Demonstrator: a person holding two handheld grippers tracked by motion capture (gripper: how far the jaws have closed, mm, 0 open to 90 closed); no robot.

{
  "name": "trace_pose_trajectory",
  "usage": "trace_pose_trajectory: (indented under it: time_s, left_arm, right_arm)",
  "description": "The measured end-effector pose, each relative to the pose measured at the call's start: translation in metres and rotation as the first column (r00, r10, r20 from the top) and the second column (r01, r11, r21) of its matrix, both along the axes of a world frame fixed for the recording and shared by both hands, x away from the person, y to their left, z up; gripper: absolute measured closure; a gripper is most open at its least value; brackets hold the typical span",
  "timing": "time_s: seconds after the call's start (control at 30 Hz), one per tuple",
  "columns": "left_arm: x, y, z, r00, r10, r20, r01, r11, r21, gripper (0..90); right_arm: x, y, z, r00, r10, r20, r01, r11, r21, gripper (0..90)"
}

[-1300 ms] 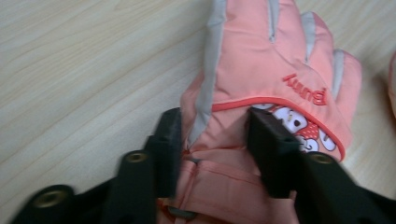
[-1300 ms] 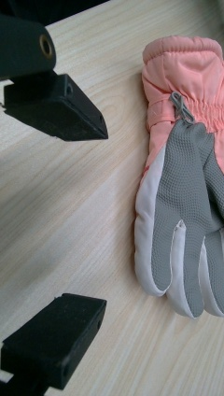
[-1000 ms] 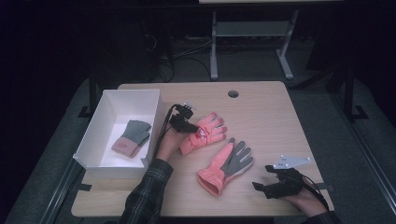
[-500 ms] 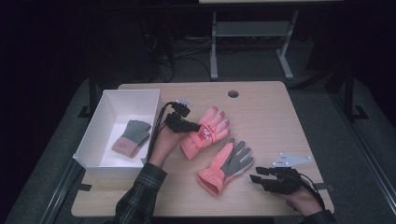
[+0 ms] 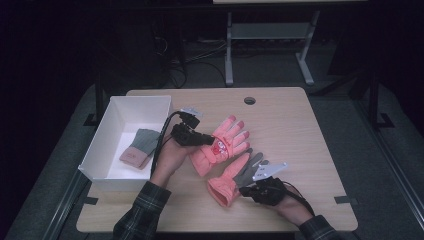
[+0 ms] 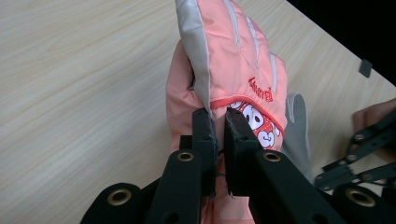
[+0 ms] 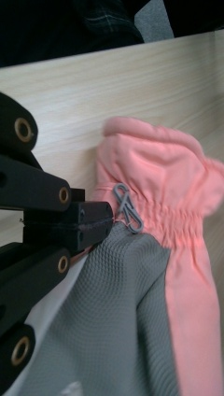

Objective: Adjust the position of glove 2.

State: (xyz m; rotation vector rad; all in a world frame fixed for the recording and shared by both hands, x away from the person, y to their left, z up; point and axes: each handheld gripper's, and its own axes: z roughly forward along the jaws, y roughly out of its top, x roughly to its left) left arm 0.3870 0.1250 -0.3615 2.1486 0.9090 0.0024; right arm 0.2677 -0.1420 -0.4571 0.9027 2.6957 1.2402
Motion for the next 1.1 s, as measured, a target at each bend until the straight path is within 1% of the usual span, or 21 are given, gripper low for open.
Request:
trace_pose_trajectory:
  time_s: [0.07, 0.1, 0.17, 0.2, 0.23, 0.27, 0.3, 0.37, 0.4, 0.5, 0.53, 0.63, 0.67, 0.73, 0.77, 0.83, 1.0, 1.03, 1.1]
  left_arm:
    - [-0.002, 0.0, 0.0, 1.0, -0.008, -0.005, 0.008, 1.0, -0.004, 84.2]
    - [-0.002, -0.001, 0.0, 0.9998, -0.018, -0.002, 0.018, 0.9998, 0.003, 84.2]
    - [-0.005, -0.003, 0.0, 0.9996, -0.028, -0.007, 0.028, 0.9996, -0.003, 84.2]
    - [-0.006, -0.005, 0.0, 0.9991, -0.04, -0.011, 0.04, 0.9992, -0.005, 84.2]
    - [-0.007, -0.006, 0.001, 0.9984, -0.054, -0.016, 0.054, 0.9985, -0.007, 84.2]
    - [-0.009, -0.007, 0.002, 0.9981, -0.059, -0.021, 0.058, 0.9982, -0.016, 84.2]
    - [-0.011, -0.008, 0.003, 0.9975, -0.068, -0.018, 0.068, 0.9975, -0.02, 84.2]
    - [-0.012, -0.011, 0.005, 0.9969, -0.078, -0.016, 0.077, 0.9968, -0.022, 84.2]
    - [-0.013, -0.013, 0.006, 0.9969, -0.077, -0.017, 0.077, 0.9967, -0.025, 84.2]
    - [-0.016, -0.022, 0.009, 0.996, -0.086, -0.024, 0.086, 0.996, -0.024, 84.2]
    - [-0.017, -0.025, 0.01, 0.9951, -0.095, -0.03, 0.094, 0.9953, -0.023, 84.2]
    - [-0.022, -0.036, 0.012, 0.9916, -0.123, -0.041, 0.123, 0.9923, -0.014, 84.2]
    - [-0.024, -0.039, 0.013, 0.9905, -0.131, -0.041, 0.131, 0.9914, -0.01, 84.2]
    - [-0.027, -0.045, 0.012, 0.9889, -0.141, -0.047, 0.14, 0.99, -0.017, 84.2]
    - [-0.028, -0.048, 0.012, 0.9876, -0.148, -0.052, 0.148, 0.9889, -0.011, 84.2]
    - [-0.031, -0.053, 0.008, 0.986, -0.156, -0.059, 0.156, 0.9878, -0.012, 84.2]
    - [-0.034, -0.062, -0.005, 0.9794, -0.179, -0.094, 0.181, 0.9832, 0.019, 84.2]
    - [-0.034, -0.064, -0.009, 0.9795, -0.176, -0.098, 0.179, 0.9837, 0.023, 84.1]
    - [-0.033, -0.067, -0.016, 0.978, -0.181, -0.104, 0.187, 0.9808, 0.055, 84.1]
  right_arm:
    - [0.003, 0.008, 0.0, 0.9999, 0.011, 0.008, -0.011, 0.9999, -0.01, 90.0]
    - [0.003, 0.01, 0.0, 0.9999, 0.012, 0.012, -0.012, 0.9998, -0.013, 90.0]
    - [0.002, 0.009, 0.002, 0.9997, 0.011, 0.021, -0.011, 0.9998, -0.015, 90.0]
    - [0.001, 0.006, 0.003, 0.9997, 0.006, 0.024, -0.006, 1.0, -0.006, 89.3]
    - [0.001, 0.001, 0.005, 0.9996, -0.005, 0.029, 0.005, 1.0, 0.005, 87.8]
    - [0.0, -0.005, 0.007, 0.9993, -0.024, 0.03, 0.024, 0.9996, 0.014, 86.9]
    - [0.0, -0.012, 0.009, 0.9984, -0.038, 0.041, 0.037, 0.9991, 0.022, 85.9]
    - [-0.002, -0.028, 0.012, 0.9958, -0.085, 0.034, 0.084, 0.9959, 0.033, 84.3]
    - [-0.002, -0.037, 0.012, 0.9938, -0.1, 0.049, 0.098, 0.9947, 0.031, 83.1]
    - [-0.002, -0.06, 0.014, 0.9862, -0.157, 0.051, 0.156, 0.9871, 0.039, 78.5]
    - [-0.002, -0.066, 0.014, 0.9832, -0.177, 0.045, 0.175, 0.9837, 0.041, 77.8]
    - [-0.005, -0.078, 0.015, 0.9778, -0.202, 0.055, 0.2, 0.9788, 0.046, 75.1]
    - [-0.006, -0.081, 0.014, 0.9779, -0.201, 0.057, 0.199, 0.9789, 0.046, 74.2]
    - [-0.008, -0.085, 0.014, 0.9757, -0.21, 0.063, 0.207, 0.9772, 0.044, 72.6]
    - [-0.008, -0.087, 0.014, 0.9752, -0.211, 0.065, 0.209, 0.977, 0.043, 72.3]
    - [-0.008, -0.089, 0.014, 0.9735, -0.218, 0.068, 0.216, 0.9755, 0.045, 71.7]
    - [-0.008, -0.092, 0.014, 0.9703, -0.23, 0.074, 0.228, 0.9728, 0.041, 71.4]
    - [-0.008, -0.092, 0.014, 0.9699, -0.231, 0.076, 0.229, 0.9726, 0.04, 71.2]
    - [-0.007, -0.093, 0.014, 0.9693, -0.231, 0.083, 0.229, 0.9727, 0.041, 70.7]
